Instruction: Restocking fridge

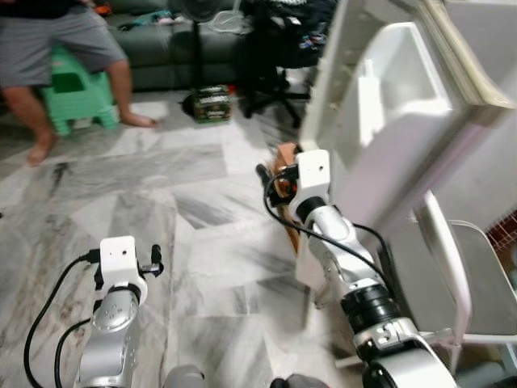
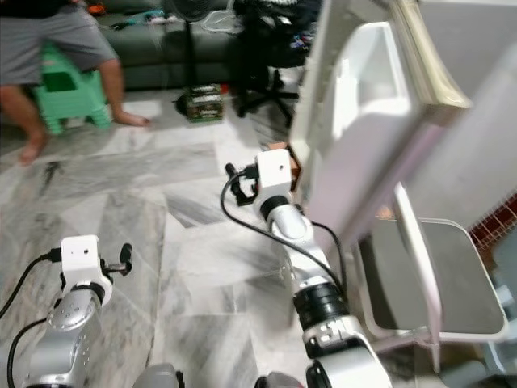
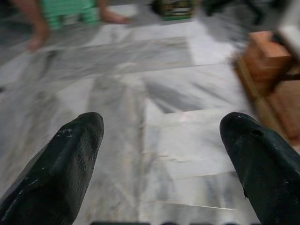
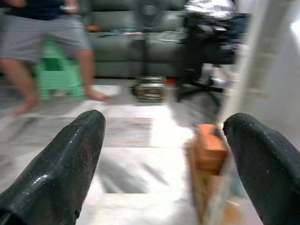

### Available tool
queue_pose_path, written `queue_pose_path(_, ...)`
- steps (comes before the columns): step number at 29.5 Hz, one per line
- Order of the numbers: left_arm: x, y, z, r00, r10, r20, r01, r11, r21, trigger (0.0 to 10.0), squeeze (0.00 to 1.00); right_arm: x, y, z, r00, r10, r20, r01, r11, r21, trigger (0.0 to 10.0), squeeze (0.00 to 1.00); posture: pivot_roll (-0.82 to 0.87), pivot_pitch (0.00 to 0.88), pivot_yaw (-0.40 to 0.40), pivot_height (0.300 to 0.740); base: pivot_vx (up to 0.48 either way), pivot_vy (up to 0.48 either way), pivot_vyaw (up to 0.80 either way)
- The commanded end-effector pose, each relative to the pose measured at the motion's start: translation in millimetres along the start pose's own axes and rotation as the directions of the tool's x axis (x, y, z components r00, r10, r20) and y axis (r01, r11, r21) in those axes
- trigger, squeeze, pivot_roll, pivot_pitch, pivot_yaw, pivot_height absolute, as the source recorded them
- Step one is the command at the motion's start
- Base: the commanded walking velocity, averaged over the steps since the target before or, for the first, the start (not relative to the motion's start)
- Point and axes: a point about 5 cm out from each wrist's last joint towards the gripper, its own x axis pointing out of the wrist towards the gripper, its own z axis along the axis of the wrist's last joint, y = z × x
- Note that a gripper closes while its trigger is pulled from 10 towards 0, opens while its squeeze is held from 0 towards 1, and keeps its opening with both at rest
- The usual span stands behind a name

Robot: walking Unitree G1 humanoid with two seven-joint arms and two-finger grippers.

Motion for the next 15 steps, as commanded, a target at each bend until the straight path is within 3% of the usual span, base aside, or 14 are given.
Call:
queue_pose_path(1,-1.2,1.1,1,1.000,-0.003,0.004,0.003,1.000,0.002,10.0,0.00,-1.6,-4.5,8,0.999,-0.014,0.036,0.014,1.000,0.006,10.0,0.00,0.11,0.000,-0.030,0.740,0.000,0.386,-0.80)
queue_pose_path(5,-1.4,1.5,0,1.000,-0.006,0.005,0.006,1.000,0.006,10.0,0.00,-5.5,-10.8,8,0.999,-0.031,0.043,0.031,0.999,0.007,10.0,0.00,0.11,0.000,-0.026,0.740,0.000,0.341,-0.80)
queue_pose_path(15,-1.6,3.0,0,1.000,-0.007,-0.002,0.008,1.000,0.017,10.0,0.00,-15.0,-24.1,2,0.998,-0.053,0.014,0.053,0.999,-0.004,10.0,0.00,0.11,0.000,-0.023,0.740,0.000,0.000,-0.80)
